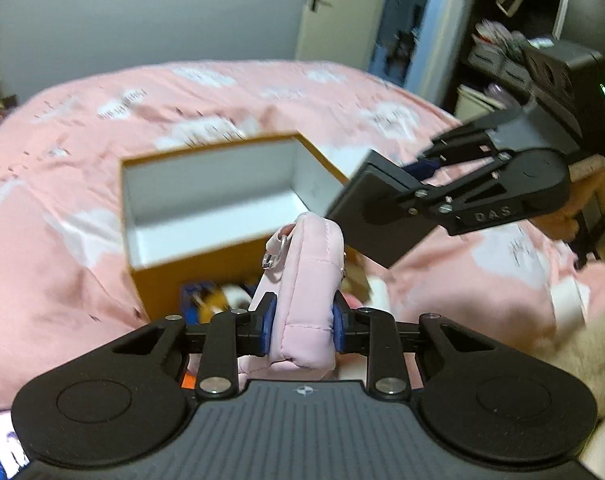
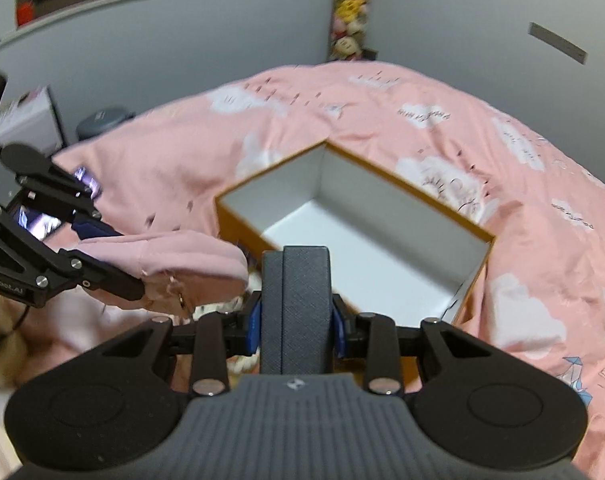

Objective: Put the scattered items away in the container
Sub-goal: 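Carry the pink pouch over the box and lower it inside with the left tool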

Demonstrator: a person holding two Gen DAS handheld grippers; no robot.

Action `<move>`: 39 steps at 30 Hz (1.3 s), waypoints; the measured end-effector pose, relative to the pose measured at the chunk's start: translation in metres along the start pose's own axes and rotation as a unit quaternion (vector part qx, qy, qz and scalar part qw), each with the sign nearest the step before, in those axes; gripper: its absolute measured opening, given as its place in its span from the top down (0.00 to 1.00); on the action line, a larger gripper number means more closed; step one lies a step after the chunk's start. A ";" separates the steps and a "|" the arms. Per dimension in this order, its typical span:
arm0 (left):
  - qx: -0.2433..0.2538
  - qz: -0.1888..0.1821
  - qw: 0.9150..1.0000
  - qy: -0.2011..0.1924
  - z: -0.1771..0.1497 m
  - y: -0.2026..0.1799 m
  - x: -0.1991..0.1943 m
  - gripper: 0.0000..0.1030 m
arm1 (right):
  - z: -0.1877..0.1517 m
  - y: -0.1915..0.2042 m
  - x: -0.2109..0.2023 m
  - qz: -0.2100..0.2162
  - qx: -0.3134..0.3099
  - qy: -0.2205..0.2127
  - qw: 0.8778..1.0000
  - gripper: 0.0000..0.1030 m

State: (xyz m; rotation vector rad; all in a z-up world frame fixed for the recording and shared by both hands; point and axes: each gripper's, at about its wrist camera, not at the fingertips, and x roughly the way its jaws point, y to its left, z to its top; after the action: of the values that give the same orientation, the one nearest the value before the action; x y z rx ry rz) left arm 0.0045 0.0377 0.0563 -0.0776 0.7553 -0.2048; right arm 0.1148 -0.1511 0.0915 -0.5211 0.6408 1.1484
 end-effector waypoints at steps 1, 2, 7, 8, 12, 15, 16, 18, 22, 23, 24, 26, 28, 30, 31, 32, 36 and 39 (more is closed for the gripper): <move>-0.003 0.005 1.000 -0.007 0.004 0.003 0.000 0.69 | 0.005 -0.003 0.000 -0.003 0.005 -0.007 1.000 0.65; -0.005 0.011 1.000 -0.013 0.009 0.006 0.000 0.69 | 0.010 -0.005 0.000 -0.007 0.008 -0.014 1.000 0.65; -0.008 0.042 0.998 -0.041 0.037 0.025 0.004 0.70 | 0.037 -0.014 0.007 -0.021 0.010 -0.044 0.999 0.65; -0.005 0.049 0.998 -0.045 0.043 0.029 0.006 0.70 | 0.042 -0.016 0.010 -0.021 0.012 -0.050 0.998 0.65; 0.013 0.080 0.995 -0.055 0.066 0.043 0.016 0.70 | 0.066 -0.027 0.032 -0.018 0.022 -0.063 0.998 0.65; 0.033 0.102 0.993 -0.050 0.081 0.054 0.027 0.70 | 0.081 -0.039 0.060 -0.016 0.043 -0.055 0.997 0.65; 0.039 0.106 0.993 -0.045 0.087 0.058 0.031 0.70 | 0.085 -0.043 0.070 -0.016 0.053 -0.051 0.997 0.65; 0.055 0.116 0.991 -0.035 0.095 0.065 0.041 0.70 | 0.091 -0.053 0.091 -0.014 0.074 -0.040 0.996 0.65; 0.081 0.122 0.989 0.003 0.106 0.075 0.068 0.70 | 0.093 -0.072 0.135 -0.004 0.127 -0.007 0.992 0.65; 0.086 0.122 0.989 0.013 0.107 0.078 0.075 0.70 | 0.093 -0.075 0.147 0.000 0.136 0.004 0.991 0.65; 0.091 0.123 0.988 0.021 0.108 0.081 0.082 0.70 | 0.092 -0.076 0.158 0.005 0.144 0.013 0.990 0.65; 0.098 0.122 0.987 0.036 0.107 0.086 0.095 0.70 | 0.089 -0.076 0.176 0.014 0.153 0.029 0.988 0.65; 0.103 0.121 0.986 0.049 0.107 0.089 0.106 0.70 | 0.086 -0.076 0.193 0.024 0.164 0.043 0.985 0.65; 0.107 0.119 0.985 0.060 0.107 0.092 0.114 0.70 | 0.083 -0.077 0.204 0.038 0.180 0.056 0.981 0.65; 0.108 0.119 0.985 0.064 0.107 0.094 0.117 0.70 | 0.081 -0.079 0.212 0.048 0.192 0.064 0.978 0.65; 0.109 0.117 0.985 0.068 0.107 0.095 0.119 0.70 | 0.079 -0.080 0.218 0.057 0.202 0.071 0.975 0.65; 0.117 0.112 0.984 0.076 0.111 0.098 0.123 0.69 | 0.074 -0.086 0.240 0.106 0.249 0.098 0.958 0.65; 0.123 0.108 0.983 0.082 0.114 0.100 0.126 0.70 | 0.070 -0.088 0.254 0.140 0.277 0.119 0.943 0.64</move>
State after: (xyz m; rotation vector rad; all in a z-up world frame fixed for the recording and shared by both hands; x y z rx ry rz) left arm 0.1881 0.1081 0.0404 0.2573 0.8909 -0.0968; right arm 0.2804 0.0350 -0.0313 -0.0833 1.2318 1.1109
